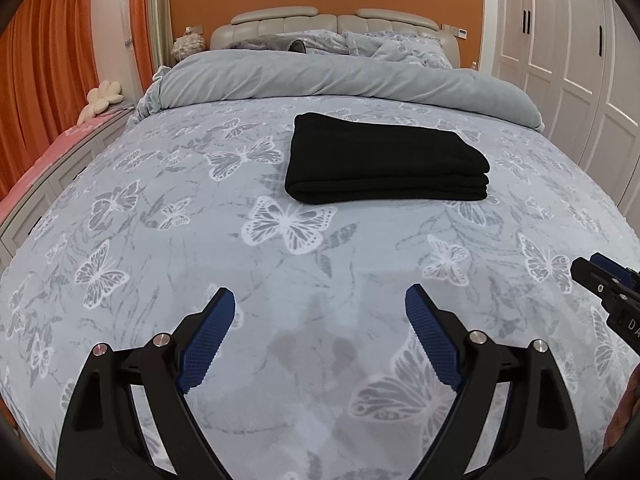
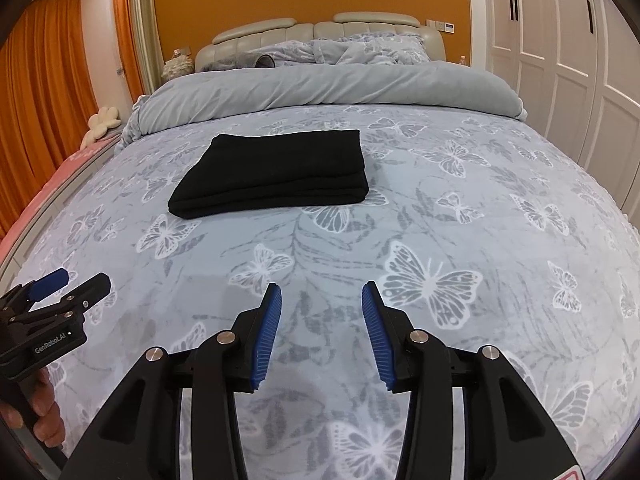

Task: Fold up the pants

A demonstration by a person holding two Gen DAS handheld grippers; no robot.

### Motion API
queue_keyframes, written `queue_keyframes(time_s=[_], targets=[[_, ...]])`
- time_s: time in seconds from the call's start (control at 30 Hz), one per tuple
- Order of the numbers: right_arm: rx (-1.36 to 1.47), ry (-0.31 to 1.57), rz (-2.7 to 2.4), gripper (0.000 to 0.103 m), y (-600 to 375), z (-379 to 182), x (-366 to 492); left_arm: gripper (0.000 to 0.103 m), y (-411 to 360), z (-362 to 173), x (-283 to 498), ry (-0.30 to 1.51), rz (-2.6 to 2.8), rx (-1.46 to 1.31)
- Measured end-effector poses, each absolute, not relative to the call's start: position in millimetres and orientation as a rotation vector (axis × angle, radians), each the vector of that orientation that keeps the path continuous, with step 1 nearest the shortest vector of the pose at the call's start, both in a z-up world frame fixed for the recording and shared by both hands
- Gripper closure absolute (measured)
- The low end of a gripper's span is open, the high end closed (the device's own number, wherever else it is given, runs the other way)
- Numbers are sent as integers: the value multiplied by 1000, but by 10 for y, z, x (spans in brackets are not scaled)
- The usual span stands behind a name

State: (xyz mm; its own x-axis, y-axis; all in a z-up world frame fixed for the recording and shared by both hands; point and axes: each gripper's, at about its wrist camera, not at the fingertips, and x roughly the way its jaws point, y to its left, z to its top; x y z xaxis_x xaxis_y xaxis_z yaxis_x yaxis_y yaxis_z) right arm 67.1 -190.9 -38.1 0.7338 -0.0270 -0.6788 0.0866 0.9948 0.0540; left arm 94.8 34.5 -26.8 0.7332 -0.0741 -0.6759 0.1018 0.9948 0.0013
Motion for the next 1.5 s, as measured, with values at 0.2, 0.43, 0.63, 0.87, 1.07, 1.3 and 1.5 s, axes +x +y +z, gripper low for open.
queue_keyframes(time_s=[0.2,0.43,0.63,0.87,1.07,1.3,1.5], targets=[[84,748,-64,61,-1866,-380,681,18,335,-279,937,738,-94,50],[82,749,-66,61,-1838,-388,676,18,326,-286,923,735,-91,50],[83,749,-68,61,-1831,-391,671,18,324,-284,923,734,-90,53],[84,749,-67,61,-1831,-391,670,18,312,-284,911,730,-98,61],[83,749,-69,61,-1824,-388,669,18,319,-300,912,732,-106,72],[81,749,-68,61,-1813,-403,657,18,329,-302,923,734,-106,71],[79,750,-69,61,-1808,-404,658,13,326,-302,922,729,-107,85]])
